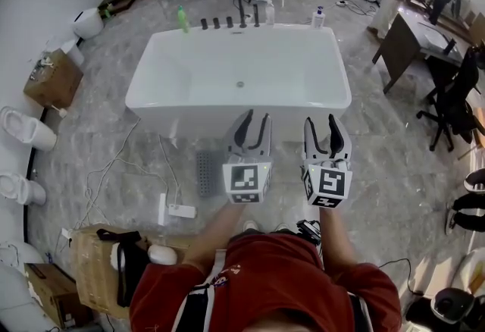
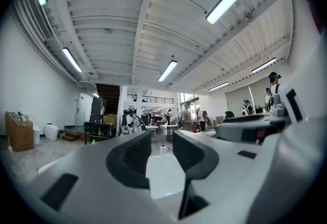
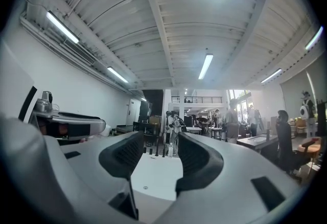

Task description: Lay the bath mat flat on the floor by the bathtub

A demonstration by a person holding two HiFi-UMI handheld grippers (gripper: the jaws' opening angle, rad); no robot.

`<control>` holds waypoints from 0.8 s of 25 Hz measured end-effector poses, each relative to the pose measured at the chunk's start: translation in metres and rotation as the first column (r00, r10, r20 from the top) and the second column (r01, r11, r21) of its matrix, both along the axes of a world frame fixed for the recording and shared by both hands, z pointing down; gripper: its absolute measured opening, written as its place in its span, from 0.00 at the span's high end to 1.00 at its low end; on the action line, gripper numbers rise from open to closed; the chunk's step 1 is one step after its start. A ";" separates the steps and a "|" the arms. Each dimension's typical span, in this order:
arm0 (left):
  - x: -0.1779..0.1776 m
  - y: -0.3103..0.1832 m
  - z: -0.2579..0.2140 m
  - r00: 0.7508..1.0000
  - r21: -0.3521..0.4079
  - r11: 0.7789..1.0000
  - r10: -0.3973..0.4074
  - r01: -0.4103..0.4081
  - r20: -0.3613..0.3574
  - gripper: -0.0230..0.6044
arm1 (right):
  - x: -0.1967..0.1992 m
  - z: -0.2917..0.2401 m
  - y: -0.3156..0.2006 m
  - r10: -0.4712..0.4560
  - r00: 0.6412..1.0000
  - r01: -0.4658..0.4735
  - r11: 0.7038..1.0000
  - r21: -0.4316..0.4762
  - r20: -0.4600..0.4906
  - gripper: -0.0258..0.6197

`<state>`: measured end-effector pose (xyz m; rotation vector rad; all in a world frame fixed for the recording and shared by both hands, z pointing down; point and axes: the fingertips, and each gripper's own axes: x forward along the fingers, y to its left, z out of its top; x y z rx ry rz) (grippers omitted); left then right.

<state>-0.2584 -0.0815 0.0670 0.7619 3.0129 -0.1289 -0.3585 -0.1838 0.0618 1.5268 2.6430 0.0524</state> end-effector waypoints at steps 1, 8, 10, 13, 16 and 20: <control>0.000 0.001 -0.001 1.000 0.000 1.000 0.002 -0.002 0.000 0.77 | 0.001 -0.001 0.002 -0.001 1.000 0.001 1.000 -0.003 0.000 0.64; 0.003 0.004 0.002 1.000 0.018 1.000 0.012 -0.012 0.017 0.92 | 0.011 -0.008 0.008 -0.021 1.000 0.022 0.998 -0.056 0.016 0.94; 0.005 0.004 0.001 1.000 0.030 0.999 0.012 -0.013 0.028 0.94 | 0.016 -0.008 0.010 -0.033 0.999 0.034 0.998 -0.047 0.017 0.94; 0.009 0.004 0.000 0.999 0.039 0.999 0.009 -0.011 0.033 0.94 | 0.020 -0.006 0.012 -0.033 0.999 0.034 0.999 -0.020 0.017 0.94; 0.009 -0.001 0.003 1.000 0.032 0.999 0.017 -0.017 0.023 0.94 | 0.022 -0.003 0.010 -0.035 0.999 0.036 0.999 -0.013 0.015 0.94; 0.010 -0.004 0.002 1.000 0.029 0.999 0.024 -0.025 0.018 0.94 | 0.023 -0.003 0.009 -0.039 0.999 0.039 0.999 -0.006 0.012 0.94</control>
